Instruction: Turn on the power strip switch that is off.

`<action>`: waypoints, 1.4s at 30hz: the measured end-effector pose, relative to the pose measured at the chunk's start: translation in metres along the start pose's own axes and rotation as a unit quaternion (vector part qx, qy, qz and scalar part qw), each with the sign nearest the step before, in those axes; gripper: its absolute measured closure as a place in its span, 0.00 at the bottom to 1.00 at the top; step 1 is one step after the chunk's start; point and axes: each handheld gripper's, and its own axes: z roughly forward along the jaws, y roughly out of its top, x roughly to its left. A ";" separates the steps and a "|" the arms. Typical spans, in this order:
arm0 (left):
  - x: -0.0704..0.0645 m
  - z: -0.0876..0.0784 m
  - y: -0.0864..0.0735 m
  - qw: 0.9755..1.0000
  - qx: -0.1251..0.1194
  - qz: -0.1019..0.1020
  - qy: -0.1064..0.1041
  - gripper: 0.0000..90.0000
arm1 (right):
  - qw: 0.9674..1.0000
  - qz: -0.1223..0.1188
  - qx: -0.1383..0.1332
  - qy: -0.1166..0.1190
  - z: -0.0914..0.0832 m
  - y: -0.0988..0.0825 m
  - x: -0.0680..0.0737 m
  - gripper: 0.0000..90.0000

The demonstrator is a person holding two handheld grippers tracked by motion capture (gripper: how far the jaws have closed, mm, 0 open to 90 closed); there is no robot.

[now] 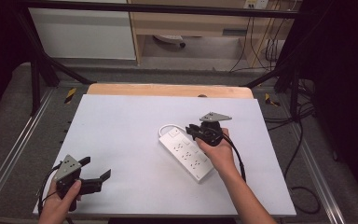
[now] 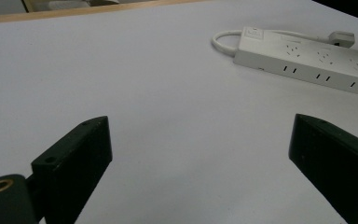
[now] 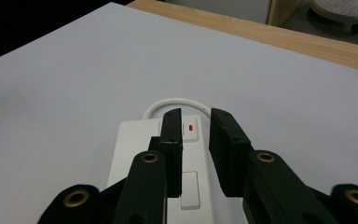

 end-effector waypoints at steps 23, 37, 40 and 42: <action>0.000 0.000 0.000 1.000 0.001 0.003 -0.001 0.07 | 0.999 0.026 -0.026 -0.017 -0.026 0.006 -0.013 0.49; -0.001 0.000 0.000 1.000 0.001 0.003 -0.002 0.07 | 0.996 0.049 -0.051 -0.046 -0.054 0.007 -0.030 0.18; -0.001 0.000 0.000 1.000 0.000 0.002 -0.001 0.07 | 0.995 0.057 -0.062 -0.051 -0.061 0.006 -0.034 0.11; 0.000 0.000 0.000 1.000 0.001 0.002 -0.001 0.07 | 0.994 0.058 -0.071 -0.054 -0.066 0.006 -0.036 0.08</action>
